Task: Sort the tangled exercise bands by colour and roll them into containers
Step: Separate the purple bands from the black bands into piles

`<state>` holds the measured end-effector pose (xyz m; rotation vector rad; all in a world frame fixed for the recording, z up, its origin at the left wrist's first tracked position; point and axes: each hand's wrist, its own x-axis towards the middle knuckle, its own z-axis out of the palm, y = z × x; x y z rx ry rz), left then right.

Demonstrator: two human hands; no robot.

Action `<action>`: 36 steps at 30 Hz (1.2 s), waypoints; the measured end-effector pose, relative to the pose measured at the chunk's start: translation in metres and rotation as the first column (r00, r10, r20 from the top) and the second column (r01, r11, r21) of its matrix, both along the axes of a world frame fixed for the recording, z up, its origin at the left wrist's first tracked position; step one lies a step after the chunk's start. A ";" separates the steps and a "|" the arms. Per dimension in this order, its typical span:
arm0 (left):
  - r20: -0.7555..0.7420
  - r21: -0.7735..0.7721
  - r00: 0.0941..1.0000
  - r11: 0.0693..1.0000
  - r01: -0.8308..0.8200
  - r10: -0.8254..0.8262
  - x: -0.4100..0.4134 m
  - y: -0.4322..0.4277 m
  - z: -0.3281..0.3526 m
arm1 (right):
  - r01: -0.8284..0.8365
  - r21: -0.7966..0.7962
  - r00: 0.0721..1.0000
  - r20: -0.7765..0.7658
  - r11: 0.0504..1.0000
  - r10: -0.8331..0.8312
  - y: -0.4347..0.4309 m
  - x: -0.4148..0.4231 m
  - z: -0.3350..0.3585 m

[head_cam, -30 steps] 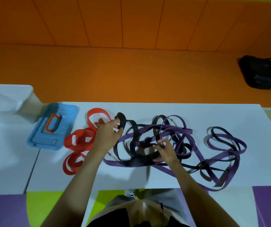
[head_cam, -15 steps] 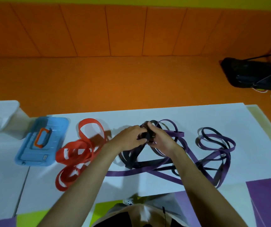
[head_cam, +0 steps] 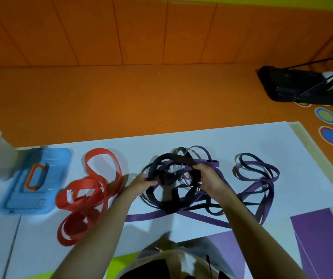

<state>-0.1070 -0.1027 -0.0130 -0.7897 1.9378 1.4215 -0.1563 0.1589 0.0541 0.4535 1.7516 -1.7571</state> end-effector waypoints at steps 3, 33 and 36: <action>-0.050 -0.038 0.996 0.996 -0.080 0.078 0.005 0.011 -0.021 | 0.033 -0.019 0.999 -0.001 0.999 -0.033 0.007 -0.004 0.000; -0.321 -0.472 0.913 0.879 0.075 -0.251 -0.002 0.029 -0.011 | 0.057 0.175 0.983 -0.182 0.983 -0.024 0.047 -0.011 -0.003; -0.001 -0.597 0.927 0.744 0.300 -0.375 0.002 0.006 -0.040 | 0.054 0.171 0.974 -0.227 0.984 -0.014 0.067 -0.009 0.002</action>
